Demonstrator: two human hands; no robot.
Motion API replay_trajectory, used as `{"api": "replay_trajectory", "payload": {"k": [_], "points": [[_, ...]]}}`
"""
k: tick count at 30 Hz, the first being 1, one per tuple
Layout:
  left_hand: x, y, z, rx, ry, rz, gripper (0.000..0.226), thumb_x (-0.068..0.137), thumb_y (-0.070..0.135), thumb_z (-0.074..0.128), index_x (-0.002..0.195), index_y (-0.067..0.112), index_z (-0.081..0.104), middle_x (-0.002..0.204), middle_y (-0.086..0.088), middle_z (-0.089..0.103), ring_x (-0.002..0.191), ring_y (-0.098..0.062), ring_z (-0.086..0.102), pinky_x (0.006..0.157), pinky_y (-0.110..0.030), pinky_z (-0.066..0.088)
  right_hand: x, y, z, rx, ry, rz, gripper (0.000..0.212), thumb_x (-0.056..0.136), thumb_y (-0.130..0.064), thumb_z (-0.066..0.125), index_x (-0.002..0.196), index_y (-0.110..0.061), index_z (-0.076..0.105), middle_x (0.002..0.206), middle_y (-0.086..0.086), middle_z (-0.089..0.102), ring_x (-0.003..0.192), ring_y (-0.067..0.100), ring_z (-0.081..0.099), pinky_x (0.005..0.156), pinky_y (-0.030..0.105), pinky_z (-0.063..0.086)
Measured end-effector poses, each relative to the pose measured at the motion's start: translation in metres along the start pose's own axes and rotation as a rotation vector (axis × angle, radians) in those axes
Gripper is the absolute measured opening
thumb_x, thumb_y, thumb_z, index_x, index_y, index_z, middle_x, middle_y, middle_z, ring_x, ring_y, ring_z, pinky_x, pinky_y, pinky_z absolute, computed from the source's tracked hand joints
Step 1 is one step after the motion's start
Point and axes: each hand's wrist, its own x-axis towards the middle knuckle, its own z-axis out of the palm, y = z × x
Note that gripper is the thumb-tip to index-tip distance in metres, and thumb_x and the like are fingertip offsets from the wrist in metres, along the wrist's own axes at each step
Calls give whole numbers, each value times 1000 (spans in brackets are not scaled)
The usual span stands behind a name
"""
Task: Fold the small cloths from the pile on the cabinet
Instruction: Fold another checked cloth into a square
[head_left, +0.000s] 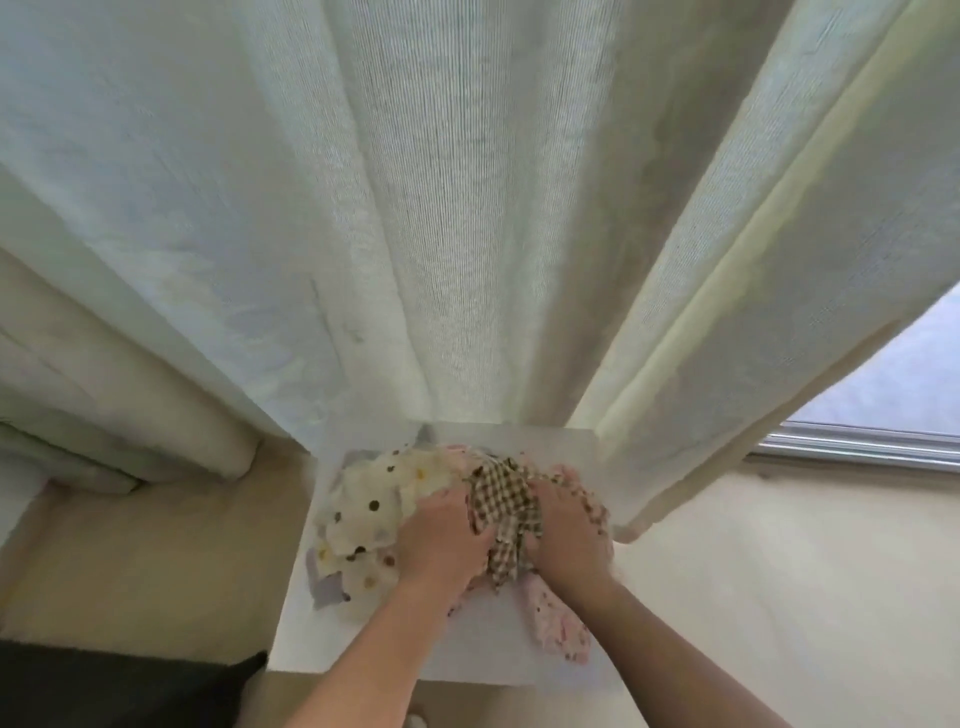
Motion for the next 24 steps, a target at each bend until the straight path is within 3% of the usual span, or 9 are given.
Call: {"api": "replay_trajectory", "payload": {"k": [2,5,8,12,14,16,19,21,24], "points": [[14,-9,23,9,13,14,66,86,59,55,140,24,40,129,3,55,117,-18,54,93,-33,49,18,4,23,19,72,44,60,92,-27,55,148,-29,33,151,-1,40,137,21,39,110,35,35],[31,-21,55,59,138,43,51,92,46,53,138,26,43,124,4,60,112,-17,56,92,-32,49,42,10,53,29,184,41,57,93,-22,51,148,-26,36,142,2,49,129,23,47,109,37,36],[40,-33,78,27,282,42,31,96,37,45,123,28,56,107,6,66,95,-15,59,82,-30,50,57,19,78,21,293,-35,41,94,-23,51,135,-21,53,130,2,60,116,22,56,101,39,43],[49,-44,89,-34,460,73,27,97,34,38,102,23,62,76,5,60,73,-16,56,61,-32,50,64,32,85,61,511,-189,24,95,-22,51,115,-20,65,101,0,67,93,21,58,87,41,47],[53,-46,88,-190,574,115,22,96,29,42,100,20,62,67,5,56,62,-12,53,53,-30,44,64,35,77,63,645,-281,14,93,-20,54,100,-17,66,93,-3,64,83,19,55,82,38,47],[56,-45,84,-482,653,192,16,95,21,45,90,19,60,67,6,57,60,-7,51,55,-28,41,59,33,67,134,719,-357,5,91,-18,57,91,-18,62,85,-8,60,76,12,54,75,21,44],[56,-41,79,-879,709,252,20,96,15,42,91,21,61,75,9,59,64,-1,52,63,-18,44,53,30,58,443,705,-393,10,92,-16,56,85,-22,59,72,-14,59,65,-2,54,61,7,39],[58,-41,82,-1058,697,261,21,97,16,43,92,23,62,84,9,64,75,-1,58,75,-21,49,51,33,58,637,690,-379,13,93,-18,55,85,-25,63,65,-15,59,60,-2,51,57,9,39],[64,-40,84,-1226,624,278,21,96,19,48,87,25,65,93,1,71,92,-16,67,88,-39,56,52,40,61,929,582,-314,13,94,-21,58,87,-29,65,69,-7,61,64,8,54,59,24,43]]}}
